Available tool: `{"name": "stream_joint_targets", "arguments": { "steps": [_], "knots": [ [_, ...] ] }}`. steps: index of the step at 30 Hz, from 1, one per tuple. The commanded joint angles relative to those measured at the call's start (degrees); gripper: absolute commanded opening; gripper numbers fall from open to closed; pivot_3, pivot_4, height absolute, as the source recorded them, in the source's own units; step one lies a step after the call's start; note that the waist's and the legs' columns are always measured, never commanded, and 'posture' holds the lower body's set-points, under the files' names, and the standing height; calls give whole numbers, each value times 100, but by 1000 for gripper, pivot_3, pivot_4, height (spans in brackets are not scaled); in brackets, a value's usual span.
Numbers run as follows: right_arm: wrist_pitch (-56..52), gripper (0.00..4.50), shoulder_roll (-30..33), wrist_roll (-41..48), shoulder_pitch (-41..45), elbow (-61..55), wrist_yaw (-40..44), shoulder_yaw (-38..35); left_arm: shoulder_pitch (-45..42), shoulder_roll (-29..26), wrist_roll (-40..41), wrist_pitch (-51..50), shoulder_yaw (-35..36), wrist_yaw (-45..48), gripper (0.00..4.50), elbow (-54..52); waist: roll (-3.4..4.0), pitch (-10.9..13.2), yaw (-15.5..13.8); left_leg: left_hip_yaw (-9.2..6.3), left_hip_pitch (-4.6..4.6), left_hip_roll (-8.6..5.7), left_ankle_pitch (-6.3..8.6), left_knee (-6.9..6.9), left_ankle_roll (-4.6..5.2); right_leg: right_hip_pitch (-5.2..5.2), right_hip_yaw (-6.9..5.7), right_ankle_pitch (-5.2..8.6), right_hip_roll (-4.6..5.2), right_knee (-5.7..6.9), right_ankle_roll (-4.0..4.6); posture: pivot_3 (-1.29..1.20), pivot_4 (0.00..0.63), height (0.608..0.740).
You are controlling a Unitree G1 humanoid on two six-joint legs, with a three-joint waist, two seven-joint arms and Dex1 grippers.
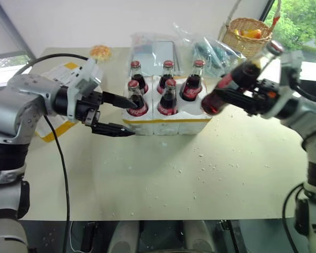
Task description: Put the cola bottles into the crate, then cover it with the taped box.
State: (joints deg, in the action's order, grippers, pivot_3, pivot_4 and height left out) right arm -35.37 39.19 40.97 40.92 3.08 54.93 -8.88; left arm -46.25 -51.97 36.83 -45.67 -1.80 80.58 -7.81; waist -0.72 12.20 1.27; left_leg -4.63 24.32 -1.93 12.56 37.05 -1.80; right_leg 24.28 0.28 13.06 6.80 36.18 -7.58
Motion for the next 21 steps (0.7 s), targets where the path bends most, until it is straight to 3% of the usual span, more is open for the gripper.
{"name": "stream_joint_targets", "arguments": {
  "steps": [1,10,13,21],
  "knots": [
    [452,2850,-167,-480,417,456,76,274,80,-152,151,-37,342,-152,4500,-271,1,0,-8,0,3,0,0,-1,0,4,0,0,0,0,0,0,150,737],
    [844,2850,-380,-1308,624,1218,358,791,289,-316,380,-209,579,-416,4500,-536,2,1,-21,-2,13,-5,0,0,0,13,1,-1,1,3,0,0,150,737],
    [707,4318,-411,-1388,571,1215,571,929,299,-332,410,-219,589,-481,4500,-549,2,1,-4,-2,10,-5,0,-1,0,13,1,-1,1,4,0,0,150,737],
    [817,4418,-358,-1479,565,1068,710,813,560,-455,277,-68,724,-819,4500,-600,2,1,0,-2,8,-4,0,-1,0,13,1,-1,0,7,0,0,150,737]
  ]
}}
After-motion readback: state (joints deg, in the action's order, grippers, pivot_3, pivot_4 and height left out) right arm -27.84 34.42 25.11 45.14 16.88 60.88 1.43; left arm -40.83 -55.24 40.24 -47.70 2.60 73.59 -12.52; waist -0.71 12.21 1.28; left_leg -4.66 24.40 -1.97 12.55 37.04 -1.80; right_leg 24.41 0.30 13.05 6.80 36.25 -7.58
